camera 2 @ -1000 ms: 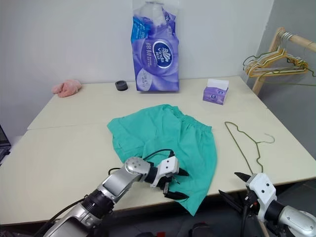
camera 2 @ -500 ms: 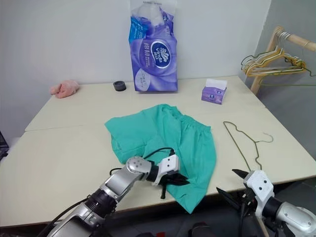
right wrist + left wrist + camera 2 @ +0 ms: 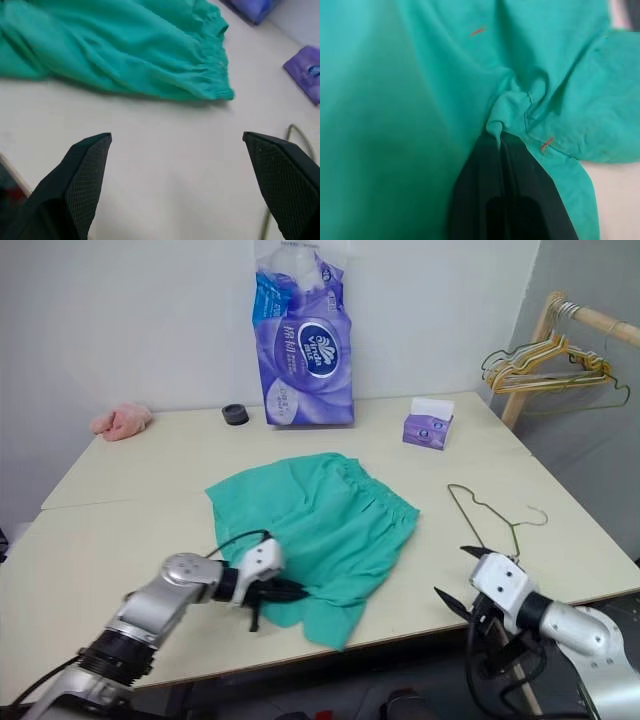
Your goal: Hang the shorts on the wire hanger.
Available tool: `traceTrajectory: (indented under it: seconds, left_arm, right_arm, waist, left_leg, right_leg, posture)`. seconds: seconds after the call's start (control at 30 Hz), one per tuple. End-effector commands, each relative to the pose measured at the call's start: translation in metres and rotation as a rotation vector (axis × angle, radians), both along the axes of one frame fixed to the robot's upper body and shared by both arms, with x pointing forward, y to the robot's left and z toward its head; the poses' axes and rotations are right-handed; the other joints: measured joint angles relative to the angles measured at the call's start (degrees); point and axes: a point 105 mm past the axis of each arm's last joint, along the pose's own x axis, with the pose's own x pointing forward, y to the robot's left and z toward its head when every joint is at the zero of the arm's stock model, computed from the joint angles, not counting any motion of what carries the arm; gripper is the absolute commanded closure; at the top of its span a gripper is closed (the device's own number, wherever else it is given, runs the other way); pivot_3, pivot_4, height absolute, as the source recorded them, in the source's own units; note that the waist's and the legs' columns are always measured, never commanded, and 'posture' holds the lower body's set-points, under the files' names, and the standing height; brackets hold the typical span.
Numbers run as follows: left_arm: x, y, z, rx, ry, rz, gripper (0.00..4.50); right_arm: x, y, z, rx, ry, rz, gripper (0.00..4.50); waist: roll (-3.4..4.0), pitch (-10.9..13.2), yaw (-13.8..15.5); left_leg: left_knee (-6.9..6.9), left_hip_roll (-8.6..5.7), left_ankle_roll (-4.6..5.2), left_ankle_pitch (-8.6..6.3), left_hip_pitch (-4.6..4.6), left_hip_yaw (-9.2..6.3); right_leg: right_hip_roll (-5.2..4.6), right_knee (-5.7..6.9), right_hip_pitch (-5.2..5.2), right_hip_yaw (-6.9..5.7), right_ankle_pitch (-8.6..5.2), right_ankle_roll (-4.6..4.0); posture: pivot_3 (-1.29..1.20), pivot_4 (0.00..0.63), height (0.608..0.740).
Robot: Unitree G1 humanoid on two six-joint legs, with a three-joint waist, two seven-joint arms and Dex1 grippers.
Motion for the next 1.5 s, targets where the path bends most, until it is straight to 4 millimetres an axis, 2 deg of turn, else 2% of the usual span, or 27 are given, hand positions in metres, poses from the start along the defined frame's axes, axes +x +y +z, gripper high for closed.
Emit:
traceTrajectory:
  seconds: [0.03,0.13,0.3,0.5,0.6,0.7,0.87,0.97,1.2,1.33,1.37,1.47,1.5]
  left_arm:
    - [0.008,0.027,0.007,0.037,-0.027,0.061,4.42]
    - [0.012,0.038,0.013,0.035,-0.038,0.088,4.42]
    - [0.005,0.039,0.019,-0.002,-0.021,0.07,4.42]
    - [0.001,0.042,0.028,-0.051,0.006,0.081,4.42]
    - [0.004,0.043,0.032,-0.057,-0.002,0.092,4.42]
    - [0.01,0.047,0.04,-0.072,-0.022,0.116,4.42]
    - [0.014,0.05,0.051,-0.103,-0.037,0.148,4.42]
    - [0.013,0.051,0.051,-0.094,-0.036,0.145,4.5]
    - [0.005,0.053,0.045,-0.085,-0.038,0.139,4.5]
    - [0.011,0.052,0.042,-0.075,-0.095,0.149,4.5]
    - [0.015,0.05,0.042,-0.071,-0.124,0.155,4.5]
    - [0.026,0.05,0.05,-0.117,-0.154,0.216,4.5]
    - [0.031,0.052,0.055,-0.146,-0.163,0.253,4.3]
  right_arm:
    - [0.017,0.01,0.001,-0.094,-0.07,0.089,0.0]
    - [0.037,0.02,-0.006,-0.163,-0.094,0.156,0.0]
    - [0.061,0.039,-0.012,-0.215,-0.127,0.246,0.0]
    - [0.101,0.062,-0.018,-0.333,-0.216,0.316,0.0]
    - [0.11,0.069,-0.019,-0.359,-0.24,0.353,0.0]
    - [0.117,0.085,-0.022,-0.393,-0.27,0.425,0.0]
    - [0.121,0.105,-0.027,-0.422,-0.334,0.506,0.0]
    - [0.124,0.112,-0.027,-0.409,-0.352,0.51,0.6]
    - [0.124,0.103,-0.027,-0.397,-0.312,0.497,2.98]
    - [0.125,0.098,-0.021,-0.403,-0.316,0.495,4.3]
    - [0.125,0.097,-0.017,-0.4,-0.318,0.493,4.47]
    - [0.126,0.095,-0.005,-0.366,-0.314,0.47,4.47]
    - [0.125,0.095,-0.002,-0.352,-0.309,0.461,4.49]
  waist:
    - [-0.01,0.03,0.06]
    - [-0.03,0.07,0.15]
    - [-0.04,0.08,0.23]
    - [-0.03,0.15,0.02]
    - [-0.04,0.17,0.09]
    - [-0.04,0.17,0.02]
    - [-0.04,0.16,-0.07]
    - [-0.05,0.15,-0.06]
    - [-0.05,0.15,0.06]
    - [-0.05,0.15,0.28]
    - [-0.05,0.15,0.29]
    - [-0.06,0.15,0.27]
    - [-0.06,0.15,0.28]
  left_leg:
    - [0.0,0.02,0.0,0.0,0.0,0.01]
    - [0.03,0.02,0.0,0.0,-0.01,0.02]
    - [0.03,0.02,0.0,0.0,-0.04,0.0]
    - [0.07,-0.04,0.0,-0.01,-0.04,-0.01]
    - [0.08,-0.09,-0.01,-0.01,-0.02,-0.09]
    - [0.09,-0.12,-0.01,-0.01,-0.04,-0.21]
    - [0.1,-0.11,-0.02,-0.01,-0.02,-0.29]
    - [0.09,-0.12,-0.03,-0.01,-0.02,-0.34]
    - [0.12,-0.15,-0.03,-0.01,-0.02,-0.42]
    - [0.13,-0.18,-0.03,0.0,-0.04,-0.47]
    - [0.13,-0.19,-0.03,0.0,-0.04,-0.47]
    - [0.15,-0.2,-0.03,0.0,-0.04,-0.48]
    - [0.15,-0.19,-0.03,0.0,-0.05,-0.5]
  right_leg:
    - [0.0,0.0,0.0,0.0,0.0,0.0]
    - [-0.07,0.03,0.0,0.02,0.01,0.02]
    - [-0.12,0.1,-0.07,0.05,0.03,0.03]
    - [-0.24,0.38,-0.16,0.13,0.06,-0.03]
    - [-0.29,0.52,-0.17,0.15,0.12,-0.16]
    - [-0.33,0.58,-0.17,0.13,0.13,-0.18]
    - [-0.34,0.67,-0.17,0.1,0.13,-0.18]
    - [-0.36,0.71,-0.17,0.07,0.13,-0.19]
    - [-0.6,0.74,-0.16,0.01,0.13,-0.2]
    - [-0.65,0.75,-0.16,-0.04,0.13,-0.2]
    - [-0.66,0.75,-0.15,-0.04,0.13,-0.2]
    - [-0.68,0.77,-0.15,-0.04,0.13,-0.2]
    - [-0.69,0.77,-0.15,-0.06,0.13,-0.2]
  posture:
    - [-0.14,0.041,0.74]
    - [-0.13,0.039,0.74]
    - [-0.12,0.035,0.74]
    - [-0.11,0.036,0.74]
    - [-0.11,0.034,0.74]
    - [-0.09,0.029,0.74]
    - [-0.07,0.021,0.74]
    - [-0.07,0.021,0.74]
    - [-0.05,0.019,0.74]
    - [-0.05,0.018,0.74]
    - [-0.06,0.017,0.74]
    - [-0.07,0.017,0.74]
    - [-0.07,0.017,0.74]
